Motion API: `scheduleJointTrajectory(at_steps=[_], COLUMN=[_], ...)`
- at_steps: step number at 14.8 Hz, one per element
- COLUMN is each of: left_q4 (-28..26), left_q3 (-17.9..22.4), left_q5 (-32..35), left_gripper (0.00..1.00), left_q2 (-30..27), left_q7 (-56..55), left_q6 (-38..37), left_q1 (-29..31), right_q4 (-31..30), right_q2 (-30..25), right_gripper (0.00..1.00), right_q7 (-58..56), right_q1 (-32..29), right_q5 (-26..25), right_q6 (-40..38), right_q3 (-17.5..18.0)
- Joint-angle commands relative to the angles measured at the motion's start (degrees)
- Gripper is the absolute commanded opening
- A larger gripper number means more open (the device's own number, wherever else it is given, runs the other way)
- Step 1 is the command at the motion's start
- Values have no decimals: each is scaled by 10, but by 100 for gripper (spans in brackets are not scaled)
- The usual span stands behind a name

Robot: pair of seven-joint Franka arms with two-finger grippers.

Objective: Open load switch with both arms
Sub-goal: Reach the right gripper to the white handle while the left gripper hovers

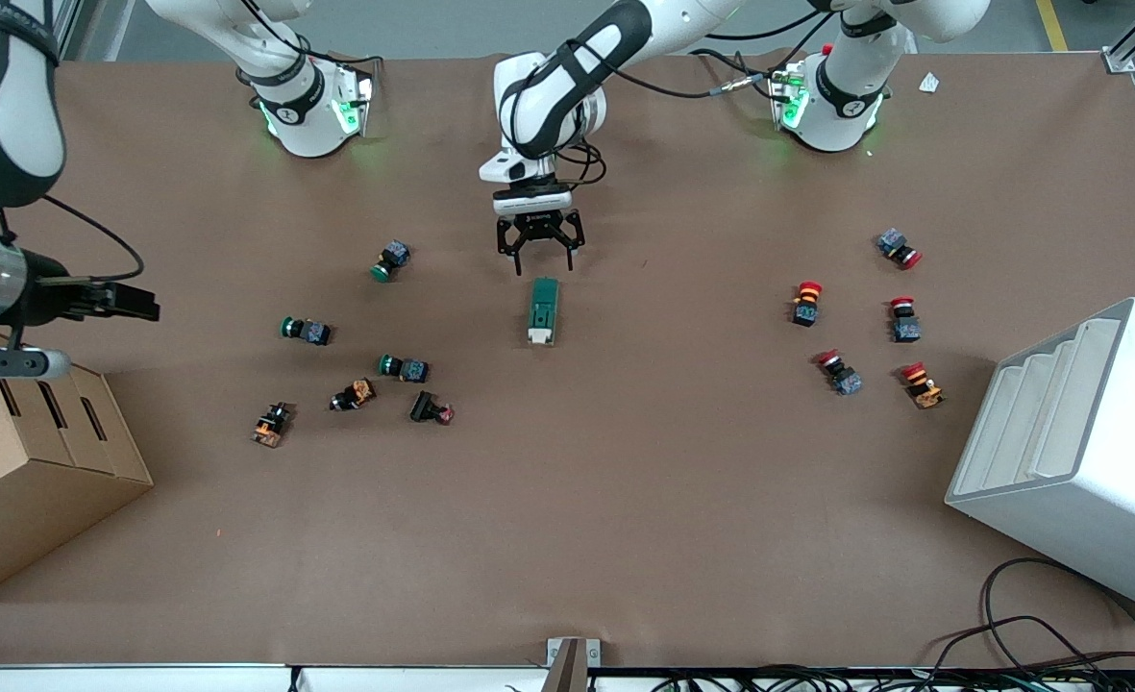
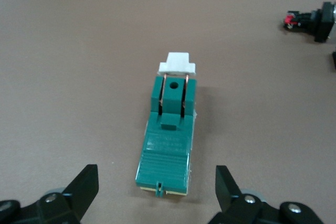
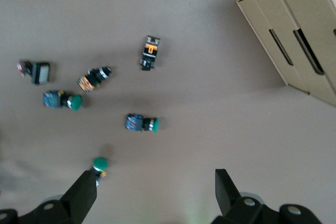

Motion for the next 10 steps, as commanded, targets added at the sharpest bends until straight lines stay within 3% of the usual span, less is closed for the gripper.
scheduleJointTrajectory(at_steps=[1, 6, 8, 10], left_q4=[-7, -38, -50, -51], left_q3=[2, 3, 3, 3], left_q5=[52, 146, 191, 196], left_gripper=[99, 99, 99, 99], left_q2=[3, 12, 13, 19], left_q7=[-17, -102, -141, -143], left_q6=[18, 18, 18, 17], left_q1=[0, 1, 3, 2], right_q4=[-12, -14, -14, -14], right_q2=[19, 84, 119, 151], right_gripper=[100, 100, 100, 100], right_q7=[154, 487, 601, 702], right_q1=[60, 167, 216, 256], right_q5=[-2, 63, 66, 66], right_q6=[37, 108, 156, 200], right_q3=[2, 2, 2, 2])
